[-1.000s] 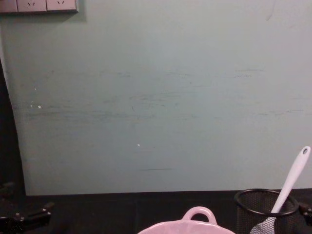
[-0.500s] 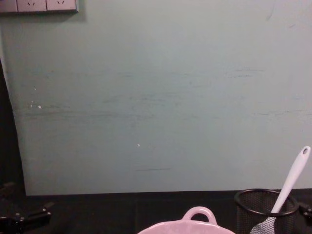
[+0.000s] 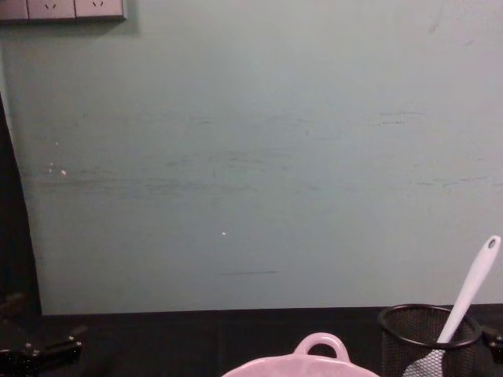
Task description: Use the one hand to pick up the spoon and stir the clear water in the bowl.
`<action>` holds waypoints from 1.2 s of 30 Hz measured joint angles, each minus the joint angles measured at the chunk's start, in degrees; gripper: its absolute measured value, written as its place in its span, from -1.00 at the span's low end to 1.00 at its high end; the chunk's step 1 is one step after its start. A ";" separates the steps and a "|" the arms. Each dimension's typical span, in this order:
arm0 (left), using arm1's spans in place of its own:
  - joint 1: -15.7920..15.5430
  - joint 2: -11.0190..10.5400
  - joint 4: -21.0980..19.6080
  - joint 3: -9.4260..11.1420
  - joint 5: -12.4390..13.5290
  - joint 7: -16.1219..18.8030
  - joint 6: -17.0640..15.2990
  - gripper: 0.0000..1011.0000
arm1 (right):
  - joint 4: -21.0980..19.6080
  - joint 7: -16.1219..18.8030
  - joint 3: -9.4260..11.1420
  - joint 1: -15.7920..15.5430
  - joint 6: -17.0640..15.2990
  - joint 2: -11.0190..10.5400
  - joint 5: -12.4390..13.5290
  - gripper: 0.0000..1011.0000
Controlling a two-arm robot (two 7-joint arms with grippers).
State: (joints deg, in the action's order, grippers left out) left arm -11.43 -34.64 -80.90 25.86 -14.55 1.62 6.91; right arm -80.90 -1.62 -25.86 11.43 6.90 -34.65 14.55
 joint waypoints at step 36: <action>0.00 0.00 0.00 0.00 0.00 0.00 0.00 0.99 | -7.85 14.17 12.51 -8.33 -6.43 1.99 26.65 0.98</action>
State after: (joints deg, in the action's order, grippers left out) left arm -11.43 -34.65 -80.90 25.86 -14.55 1.62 6.91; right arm -88.75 12.55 -13.35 3.11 0.48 -32.66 41.20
